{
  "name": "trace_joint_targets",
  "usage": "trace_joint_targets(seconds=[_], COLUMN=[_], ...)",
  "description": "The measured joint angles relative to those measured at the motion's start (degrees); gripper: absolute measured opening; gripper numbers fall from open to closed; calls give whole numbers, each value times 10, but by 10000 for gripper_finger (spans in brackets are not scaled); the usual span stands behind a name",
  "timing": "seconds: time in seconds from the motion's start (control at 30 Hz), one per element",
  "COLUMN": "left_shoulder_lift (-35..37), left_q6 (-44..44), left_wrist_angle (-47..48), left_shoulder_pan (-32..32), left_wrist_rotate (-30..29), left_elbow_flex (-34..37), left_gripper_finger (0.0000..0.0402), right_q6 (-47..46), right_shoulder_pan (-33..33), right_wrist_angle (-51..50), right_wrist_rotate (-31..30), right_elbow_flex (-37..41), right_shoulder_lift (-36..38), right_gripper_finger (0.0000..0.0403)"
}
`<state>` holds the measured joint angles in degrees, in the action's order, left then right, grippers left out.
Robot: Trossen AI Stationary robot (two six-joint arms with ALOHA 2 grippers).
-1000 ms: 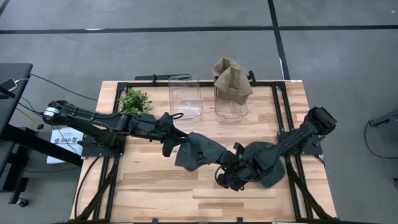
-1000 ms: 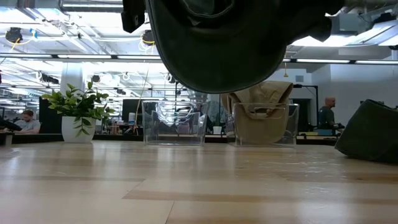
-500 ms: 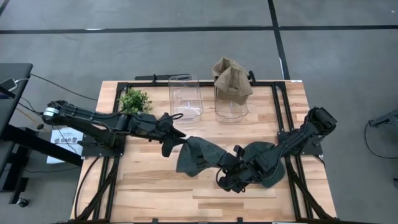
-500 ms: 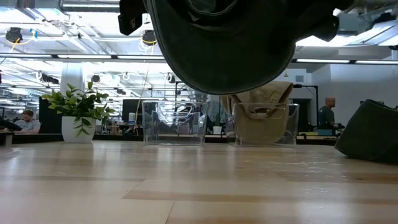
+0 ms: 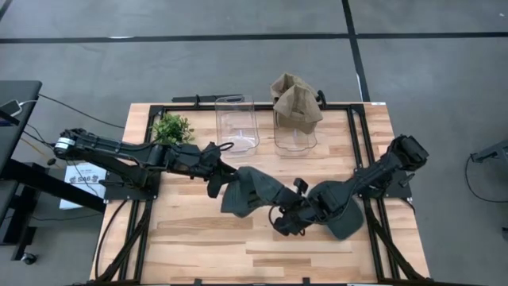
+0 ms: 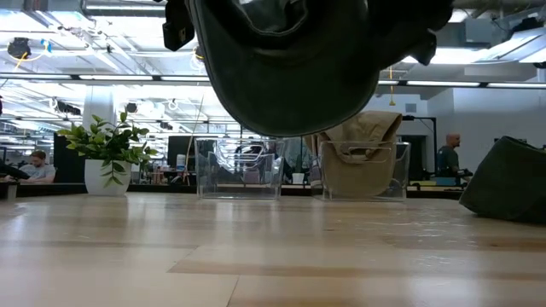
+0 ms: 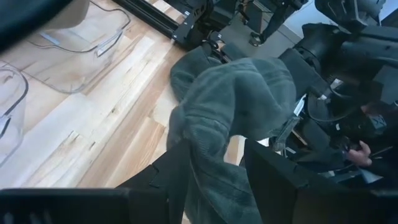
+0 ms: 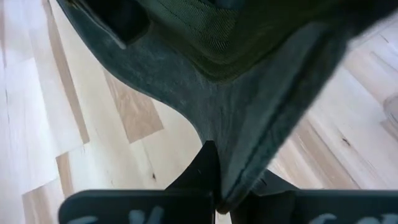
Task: Pick & Place hat
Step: Put the left black cap into the left transparent bin
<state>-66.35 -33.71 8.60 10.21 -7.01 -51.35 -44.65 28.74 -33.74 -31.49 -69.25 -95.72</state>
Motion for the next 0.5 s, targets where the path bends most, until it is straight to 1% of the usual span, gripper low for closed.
trace_joint_targets(seconds=[0.23, 0.33, 0.5], left_shoulder_lift=[0, 0, 0], left_q6=[2, 2, 2], left_wrist_angle=[0, 0, 6], left_shoulder_pan=[0, 0, 0], left_wrist_rotate=[0, 0, 0], left_elbow_flex=[0, 0, 0], left_gripper_finger=[149, 149, 146], right_q6=[33, 50, 57], right_shoulder_pan=[-24, -26, -26], right_wrist_angle=[21, 44, 42], right_wrist_rotate=[13, 21, 22], right_elbow_flex=[0, 0, 0], right_shoulder_lift=[0, 0, 0], right_gripper_finger=[0, 0, 0])
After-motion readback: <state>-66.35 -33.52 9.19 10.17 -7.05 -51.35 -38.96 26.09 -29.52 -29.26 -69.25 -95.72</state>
